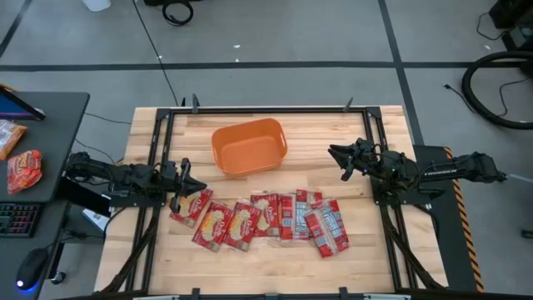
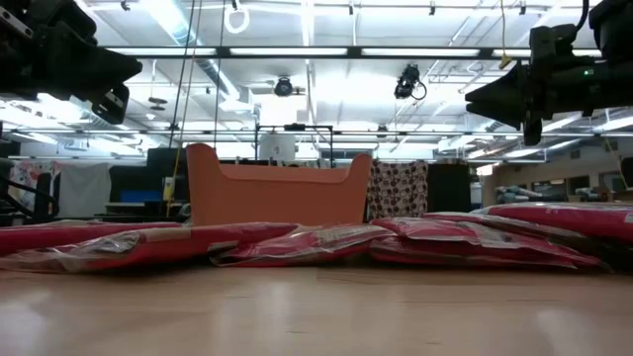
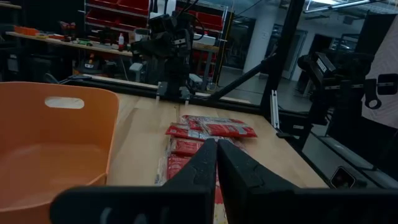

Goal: Sort popcorn bags into baskets

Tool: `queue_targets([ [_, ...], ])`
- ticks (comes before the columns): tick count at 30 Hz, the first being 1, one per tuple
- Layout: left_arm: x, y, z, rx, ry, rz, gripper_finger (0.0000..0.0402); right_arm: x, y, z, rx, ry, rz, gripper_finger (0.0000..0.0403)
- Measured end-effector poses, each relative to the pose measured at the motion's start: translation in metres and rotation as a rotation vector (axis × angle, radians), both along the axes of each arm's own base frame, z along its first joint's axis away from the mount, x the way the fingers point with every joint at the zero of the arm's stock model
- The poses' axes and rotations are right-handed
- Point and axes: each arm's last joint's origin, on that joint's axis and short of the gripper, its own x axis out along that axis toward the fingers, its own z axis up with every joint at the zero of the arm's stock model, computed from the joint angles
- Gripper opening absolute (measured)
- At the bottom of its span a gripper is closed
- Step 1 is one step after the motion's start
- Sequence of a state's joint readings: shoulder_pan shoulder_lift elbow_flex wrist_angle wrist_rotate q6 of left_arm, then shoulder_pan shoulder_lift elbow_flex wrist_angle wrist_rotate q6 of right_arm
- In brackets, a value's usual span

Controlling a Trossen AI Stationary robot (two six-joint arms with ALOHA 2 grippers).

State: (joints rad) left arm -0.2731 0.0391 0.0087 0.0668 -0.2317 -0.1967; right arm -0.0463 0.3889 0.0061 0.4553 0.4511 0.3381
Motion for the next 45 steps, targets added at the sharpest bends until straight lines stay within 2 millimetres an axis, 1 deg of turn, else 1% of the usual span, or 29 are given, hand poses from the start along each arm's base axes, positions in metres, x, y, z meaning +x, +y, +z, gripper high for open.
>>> queue_targets([
  [10,0.0,0.0,0.0,-0.002,-0.002,0.0,0.0018,0.0,0.0,0.0,0.0,0.0,0.0,0.0109],
  [12,0.0,0.0,0.003,-0.009,-0.026,0.0,0.0018,0.0,0.0,0.0,0.003,-0.005,0.0,0.0109],
  [15,-0.001,0.001,0.013,-0.016,-0.132,0.028,0.0018,-0.001,0.0,0.006,0.026,-0.077,-0.009,0.0109],
  [18,-0.002,0.002,0.018,0.052,-0.184,0.045,0.0018,-0.003,0.0,0.015,0.081,-0.211,-0.002,0.0109],
  [21,-0.003,0.002,0.022,0.089,-0.223,0.054,0.0018,-0.004,0.002,0.025,0.072,-0.315,0.083,0.0109],
  [25,-0.004,0.002,0.023,0.091,-0.242,0.057,0.0018,0.0,0.007,0.028,0.017,-0.308,0.252,0.0109],
  [28,-0.004,0.002,0.025,0.121,-0.262,0.073,0.0018,0.008,0.01,0.037,-0.002,-0.246,0.371,0.0109],
  [30,-0.005,0.004,0.028,0.129,-0.283,0.12,0.0018,0.016,0.01,0.044,0.01,-0.17,0.404,0.0109],
  [33,-0.006,0.005,0.03,0.118,-0.298,0.165,0.0018,0.031,0.012,0.053,0.049,0.016,0.414,0.0109],
  [38,-0.005,0.004,0.028,0.11,-0.283,0.121,0.0018,0.054,0.015,0.062,0.109,0.361,0.383,0.0109],
  [41,-0.005,0.002,0.029,0.119,-0.296,0.062,0.0018,0.069,0.021,0.064,0.136,0.514,0.394,0.0109],
  [45,-0.005,0.002,0.029,0.119,-0.296,0.068,0.002,0.088,0.032,0.06,0.181,0.697,0.39,0.0109],
])
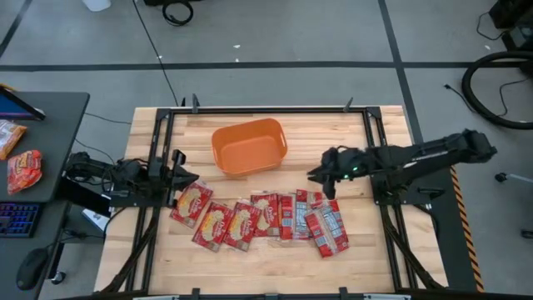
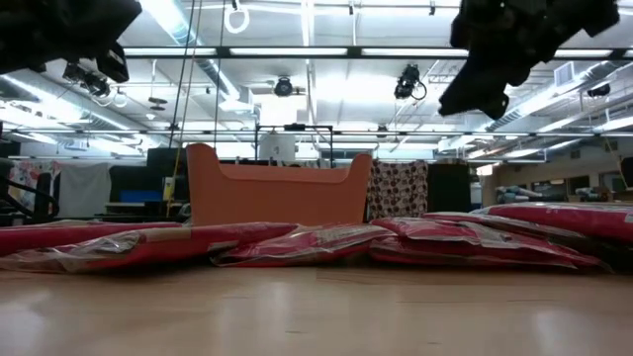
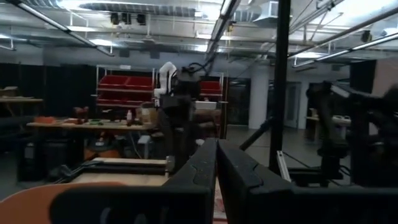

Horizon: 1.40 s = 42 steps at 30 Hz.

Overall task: Sort popcorn bags into baskets
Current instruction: Put the popcorn bag into the orange bin

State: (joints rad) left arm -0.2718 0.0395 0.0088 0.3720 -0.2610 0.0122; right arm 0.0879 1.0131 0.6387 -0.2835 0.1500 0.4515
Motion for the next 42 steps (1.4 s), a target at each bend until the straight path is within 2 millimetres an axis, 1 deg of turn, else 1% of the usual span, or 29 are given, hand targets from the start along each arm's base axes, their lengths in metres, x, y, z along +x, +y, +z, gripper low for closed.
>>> queue_targets([
  [3,0.0,0.002,-0.001,-0.021,0.01,0.065,0.0034,0.012,0.011,-0.004,-0.015,0.145,-0.018,0.0109],
  [6,0.0,0.003,-0.001,-0.029,0.015,0.114,0.0063,0.023,0.023,-0.005,-0.044,0.261,-0.042,0.0109],
  [10,0.0,0.003,-0.001,-0.021,0.014,0.102,0.0103,0.036,0.042,-0.004,-0.07,0.379,-0.068,0.011],
  [13,0.0,0.002,0.0,0.001,0.009,0.087,0.0119,0.045,0.055,-0.004,-0.07,0.441,-0.079,0.0114],
  [22,-0.002,0.003,0.006,-0.022,-0.06,0.084,0.0123,0.067,0.093,-0.002,-0.111,0.682,-0.072,0.0138],
  [26,-0.004,0.004,0.01,-0.013,-0.106,0.093,0.0123,0.079,0.104,0.0,-0.11,0.786,-0.055,0.0156],
  [30,-0.005,0.004,0.012,0.005,-0.122,0.103,0.0124,0.095,0.113,-0.001,-0.073,0.843,-0.051,0.0184],
  [35,-0.005,0.004,0.012,0.025,-0.126,0.117,0.0124,0.114,0.129,-0.009,-0.081,0.913,-0.117,0.0214],
  [38,-0.005,0.004,0.012,0.022,-0.12,0.115,0.0124,0.122,0.142,-0.015,-0.101,0.978,-0.167,0.0221],
  [42,-0.004,0.004,0.01,-0.015,-0.099,0.098,0.0124,0.129,0.159,-0.017,-0.091,1.053,-0.287,0.0223],
])
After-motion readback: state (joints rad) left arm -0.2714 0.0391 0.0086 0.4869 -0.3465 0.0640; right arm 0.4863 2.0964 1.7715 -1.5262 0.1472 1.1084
